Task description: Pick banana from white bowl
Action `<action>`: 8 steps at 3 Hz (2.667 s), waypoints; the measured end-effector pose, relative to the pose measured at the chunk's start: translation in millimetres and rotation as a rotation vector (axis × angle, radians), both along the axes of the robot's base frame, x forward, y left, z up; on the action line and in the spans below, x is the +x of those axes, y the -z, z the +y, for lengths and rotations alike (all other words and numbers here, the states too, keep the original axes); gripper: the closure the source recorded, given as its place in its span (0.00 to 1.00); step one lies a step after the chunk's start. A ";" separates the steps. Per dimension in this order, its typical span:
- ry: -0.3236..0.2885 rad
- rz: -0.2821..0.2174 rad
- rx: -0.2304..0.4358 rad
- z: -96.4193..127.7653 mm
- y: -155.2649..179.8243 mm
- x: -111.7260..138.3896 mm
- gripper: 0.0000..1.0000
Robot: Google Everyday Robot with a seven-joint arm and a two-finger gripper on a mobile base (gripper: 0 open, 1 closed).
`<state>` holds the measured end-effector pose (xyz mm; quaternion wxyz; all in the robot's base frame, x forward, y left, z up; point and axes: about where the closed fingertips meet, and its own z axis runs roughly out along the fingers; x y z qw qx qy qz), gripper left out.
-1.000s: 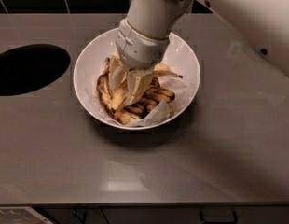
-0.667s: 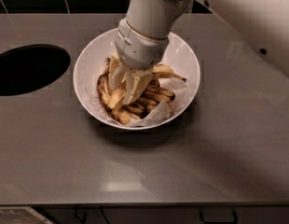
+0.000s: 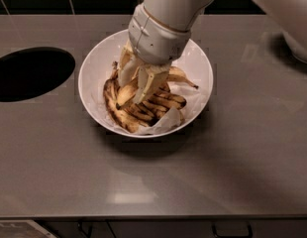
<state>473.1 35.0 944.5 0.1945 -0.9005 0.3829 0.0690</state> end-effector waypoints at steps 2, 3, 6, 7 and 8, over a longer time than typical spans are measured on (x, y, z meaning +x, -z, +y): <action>0.015 -0.082 0.022 -3.0 -51.4 -21.0 1.00; 0.024 -0.115 -0.002 -1.6 -70.1 -27.0 1.00; 0.047 -0.259 -0.030 1.9 -137.0 -56.3 1.00; 0.052 -0.293 -0.008 2.3 -154.7 -72.0 1.00; 0.052 -0.293 -0.008 2.3 -154.7 -72.0 1.00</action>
Offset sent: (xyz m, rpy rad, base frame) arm -0.0313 -0.0059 0.0732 0.0072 -0.1039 -0.0198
